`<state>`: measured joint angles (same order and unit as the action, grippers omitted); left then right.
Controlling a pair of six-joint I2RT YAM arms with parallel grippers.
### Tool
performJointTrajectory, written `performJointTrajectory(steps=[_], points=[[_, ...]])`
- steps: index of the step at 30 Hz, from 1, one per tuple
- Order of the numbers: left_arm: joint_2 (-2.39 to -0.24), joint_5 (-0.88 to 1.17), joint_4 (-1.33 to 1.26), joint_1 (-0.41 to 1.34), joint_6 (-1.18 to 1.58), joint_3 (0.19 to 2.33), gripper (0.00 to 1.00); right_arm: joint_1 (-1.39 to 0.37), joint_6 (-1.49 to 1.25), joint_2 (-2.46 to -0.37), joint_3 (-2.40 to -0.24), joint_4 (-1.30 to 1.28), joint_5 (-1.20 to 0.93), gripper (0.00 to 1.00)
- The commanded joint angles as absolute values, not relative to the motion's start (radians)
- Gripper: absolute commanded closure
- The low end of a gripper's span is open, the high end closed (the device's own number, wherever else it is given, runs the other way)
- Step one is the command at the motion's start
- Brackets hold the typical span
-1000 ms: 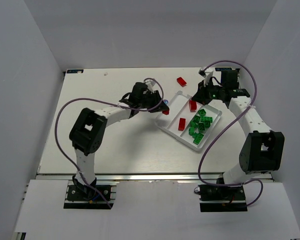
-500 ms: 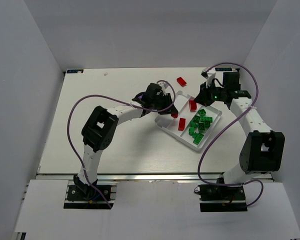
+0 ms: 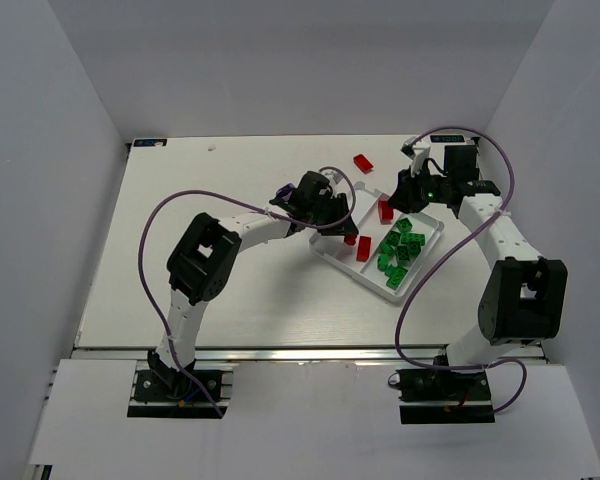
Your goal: Sort the legos into containers by color
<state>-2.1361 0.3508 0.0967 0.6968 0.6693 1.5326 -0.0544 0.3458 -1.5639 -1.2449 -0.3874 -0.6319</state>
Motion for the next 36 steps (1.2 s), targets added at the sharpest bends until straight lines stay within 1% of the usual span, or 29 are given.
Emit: performJointTrajectory(steps=[1, 6, 7, 11, 13, 14, 15, 16, 17, 18, 20, 21, 22, 24, 25, 27, 29, 34, 36], points=[[-2.128, 0.342, 0.103, 0.703, 0.653, 1.549, 0.52, -0.052, 0.348, -1.572, -1.264, -0.376, -0.632, 0.73], [-2.118, 0.333, 0.098, 0.703, 0.652, 1.539, 0.42, -0.052, 0.347, -1.586, -1.273, -0.377, -0.627, 0.65], [-2.114, 0.331, 0.097, 0.703, 0.652, 1.54, 0.38, -0.052, 0.347, -1.586, -1.275, -0.377, -0.626, 0.64], [-2.085, 0.315, 0.117, 0.703, 0.643, 1.555, 0.38, -0.052, 0.334, -1.609, -1.293, -0.365, -0.614, 0.61], [-2.062, 0.273, 0.146, 0.701, 0.627, 1.557, 0.41, -0.057, 0.304, -1.641, -1.325, -0.362, -0.576, 0.56], [-2.025, 0.255, 0.155, 0.701, 0.624, 1.546, 0.49, -0.061, 0.296, -1.695, -1.356, -0.38, -0.559, 0.55], [-2.004, 0.238, 0.159, 0.7, 0.62, 1.533, 0.58, -0.075, 0.293, -1.728, -1.44, -0.405, -0.54, 0.5], [-1.981, 0.209, 0.16, 0.696, 0.62, 1.516, 0.71, -0.084, 0.281, -1.764, -1.487, -0.457, -0.485, 0.47], [-1.927, 0.196, 0.156, 0.689, 0.624, 1.467, 0.87, -0.095, 0.27, -1.834, -1.534, -0.474, -0.453, 0.46], [-1.899, 0.184, 0.155, 0.684, 0.629, 1.438, 0.88, -0.112, 0.265, -1.87, -1.625, -0.489, -0.425, 0.41], [-1.837, 0.135, 0.143, 0.677, 0.634, 1.373, 0.87, -0.126, 0.226, -1.967, -1.704, -0.502, -0.336, 0.29], [-1.768, 0.115, 0.143, 0.673, 0.64, 1.311, 0.77, -0.133, 0.218, -2.003, -1.789, -0.506, -0.315, 0.18], [-1.734, 0.1, 0.141, 0.67, 0.644, 1.277, 0.72, -0.14, 0.213, -2.038, -1.834, -0.514, -0.278, 0.17], [-1.633, 0.065, 0.146, 0.658, 0.66, 1.182, 0.66, -0.159, 0.204, -2.137, -1.913, -0.52, -0.23, 0.11], [-1.6, 0.052, 0.147, 0.652, 0.663, 1.151, 0.64, -0.167, 0.209, -2.196, -1.983, -0.522, -0.194, 0.11], [-1.502, 0.014, 0.164, 0.649, 0.678, 1.071, 0.6, -0.182, 0.197, -2.259, -2.057, -0.52, -0.151, 0.11], [-1.444, -0.026, 0.172, 0.644, 0.695, 1.02, 0.59, -0.183, 0.186, -2.342, -2.166, -0.511, -0.127, 0.1], [-1.292, -0.097, 0.167, 0.638, 0.762, 0.878, 0.56, -0.192, 0.201, -2.456, -2.279, -0.416, -0.087, 0.11], [-1.267, -0.11, 0.178, 0.637, 0.779, 0.859, 0.56, -0.196, 0.204, -2.497, -2.313, -0.396, -0.083, 0.13]])
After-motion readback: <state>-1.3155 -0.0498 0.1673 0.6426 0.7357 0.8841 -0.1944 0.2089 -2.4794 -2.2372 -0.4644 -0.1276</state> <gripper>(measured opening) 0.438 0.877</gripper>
